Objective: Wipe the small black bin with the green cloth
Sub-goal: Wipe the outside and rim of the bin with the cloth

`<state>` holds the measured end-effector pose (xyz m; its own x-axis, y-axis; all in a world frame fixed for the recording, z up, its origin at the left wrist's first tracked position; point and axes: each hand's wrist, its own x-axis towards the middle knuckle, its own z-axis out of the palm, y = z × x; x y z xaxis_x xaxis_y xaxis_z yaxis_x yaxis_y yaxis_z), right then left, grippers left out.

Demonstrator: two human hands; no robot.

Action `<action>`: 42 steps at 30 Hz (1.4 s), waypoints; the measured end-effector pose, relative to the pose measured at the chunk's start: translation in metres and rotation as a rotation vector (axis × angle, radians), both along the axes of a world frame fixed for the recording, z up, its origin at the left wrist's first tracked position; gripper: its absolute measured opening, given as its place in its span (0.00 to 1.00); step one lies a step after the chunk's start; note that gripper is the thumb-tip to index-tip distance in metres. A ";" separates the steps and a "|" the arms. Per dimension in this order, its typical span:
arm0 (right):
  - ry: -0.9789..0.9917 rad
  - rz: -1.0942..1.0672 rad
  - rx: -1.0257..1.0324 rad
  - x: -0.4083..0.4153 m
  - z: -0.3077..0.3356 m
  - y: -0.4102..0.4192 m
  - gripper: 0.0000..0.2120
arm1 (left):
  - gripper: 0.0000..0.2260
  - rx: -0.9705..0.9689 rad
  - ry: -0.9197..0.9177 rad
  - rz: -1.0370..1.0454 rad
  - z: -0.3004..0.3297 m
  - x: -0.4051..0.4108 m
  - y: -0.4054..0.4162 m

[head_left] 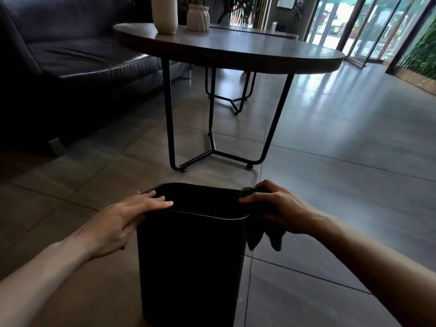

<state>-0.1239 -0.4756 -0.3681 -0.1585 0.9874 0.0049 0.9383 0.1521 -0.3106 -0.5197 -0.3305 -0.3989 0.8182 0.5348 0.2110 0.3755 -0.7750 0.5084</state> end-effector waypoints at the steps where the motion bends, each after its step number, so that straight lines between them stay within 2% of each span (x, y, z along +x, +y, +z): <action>1: -0.034 0.040 -0.001 -0.005 0.002 0.002 0.20 | 0.26 0.007 0.006 0.004 -0.001 -0.002 0.001; 3: -0.107 0.107 0.005 -0.014 0.009 0.004 0.14 | 0.27 0.017 0.018 0.017 -0.003 -0.005 0.003; 7: -0.154 0.158 0.006 -0.027 0.019 0.000 0.10 | 0.29 0.008 0.035 0.089 -0.003 -0.010 0.009; 11: -0.192 0.135 0.042 -0.045 0.034 0.003 0.10 | 0.32 0.075 0.049 0.136 0.013 0.006 0.007; 15: -0.228 0.083 0.058 -0.060 0.053 0.006 0.11 | 0.26 0.082 -0.157 0.111 0.040 0.052 -0.018; 18: -0.236 0.021 0.097 -0.072 0.056 0.007 0.11 | 0.30 0.071 -0.180 -0.030 0.037 0.085 -0.051; 21: -0.242 -0.042 0.157 -0.084 0.052 0.008 0.15 | 0.34 0.185 -0.143 0.024 0.020 0.100 -0.066; 26: -0.114 -0.081 0.405 -0.093 0.027 -0.006 0.17 | 0.32 0.201 -0.145 0.080 0.011 0.087 -0.055; 29: 0.010 -0.042 0.601 -0.095 0.006 -0.011 0.22 | 0.29 0.156 -0.133 0.099 0.011 0.076 -0.041; 31: 0.026 -0.009 0.656 -0.103 -0.011 -0.010 0.27 | 0.28 0.131 -0.133 0.102 0.013 0.070 -0.033; 34: -0.092 0.048 0.686 -0.119 -0.040 -0.008 0.29 | 0.28 0.098 -0.152 0.087 0.013 0.063 -0.023; 38: -0.214 0.135 0.606 -0.132 -0.067 -0.011 0.31 | 0.30 0.053 -0.156 0.102 0.014 0.051 -0.013; 42: -0.353 0.374 0.661 -0.133 -0.099 -0.030 0.19 | 0.25 0.013 -0.164 0.124 0.016 0.043 -0.011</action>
<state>-0.2572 -0.5060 -0.4673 -0.5762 0.6805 0.4527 0.8149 0.5205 0.2548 -0.4765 -0.3415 -0.3832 0.7002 0.6258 0.3436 0.3816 -0.7348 0.5608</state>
